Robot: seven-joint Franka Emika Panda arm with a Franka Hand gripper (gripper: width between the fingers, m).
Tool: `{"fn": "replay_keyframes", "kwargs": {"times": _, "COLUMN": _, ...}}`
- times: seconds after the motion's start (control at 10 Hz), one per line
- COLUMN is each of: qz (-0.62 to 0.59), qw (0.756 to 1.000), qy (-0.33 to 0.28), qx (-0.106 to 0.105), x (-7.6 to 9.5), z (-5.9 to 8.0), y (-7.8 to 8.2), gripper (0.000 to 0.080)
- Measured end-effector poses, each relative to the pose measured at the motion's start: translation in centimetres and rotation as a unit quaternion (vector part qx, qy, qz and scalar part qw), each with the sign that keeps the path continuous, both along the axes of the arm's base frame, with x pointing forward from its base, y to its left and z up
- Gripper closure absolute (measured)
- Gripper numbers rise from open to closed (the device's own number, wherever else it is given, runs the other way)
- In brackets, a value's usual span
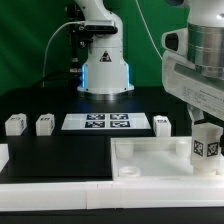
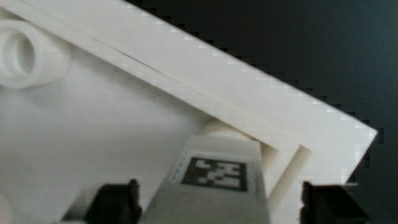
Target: Assemble one leg
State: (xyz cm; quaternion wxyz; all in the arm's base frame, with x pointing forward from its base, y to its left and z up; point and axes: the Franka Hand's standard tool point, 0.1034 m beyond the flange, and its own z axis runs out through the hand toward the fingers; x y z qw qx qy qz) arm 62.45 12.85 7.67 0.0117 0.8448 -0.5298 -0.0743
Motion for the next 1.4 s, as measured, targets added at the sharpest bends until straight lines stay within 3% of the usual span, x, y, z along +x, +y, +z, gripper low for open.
{"fn": "replay_keyframes", "kwargs": {"times": 0.1, "qz": 0.016, "qw": 1.000, "qy": -0.001, "qx": 0.002, "x": -0.01, "z": -0.01, "y": 0.04, "gripper": 0.0177}}
{"fn": "replay_keyframes", "kwargs": {"times": 0.4, "qz": 0.042, "qw": 0.999, "qy": -0.002, "qx": 0.006, "x": -0.04, "z": -0.02, "y": 0.15, "gripper": 0.0152}}
{"fn": "replay_keyframes", "kwargs": {"times": 0.7, "qz": 0.245, "qw": 0.969, "qy": -0.009, "qx": 0.031, "x": -0.19, "z": -0.05, "y": -0.09, "gripper": 0.0150}}
{"fn": "replay_keyframes", "kwargs": {"times": 1.2, "qz": 0.516, "qw": 0.853, "qy": -0.019, "qx": 0.073, "x": -0.34, "z": -0.03, "y": -0.21, "gripper": 0.0150}}
{"fn": "replay_keyframes", "kwargs": {"times": 1.4, "qz": 0.614, "qw": 0.784, "qy": -0.025, "qx": 0.089, "x": -0.29, "z": -0.09, "y": -0.68, "gripper": 0.0150}}
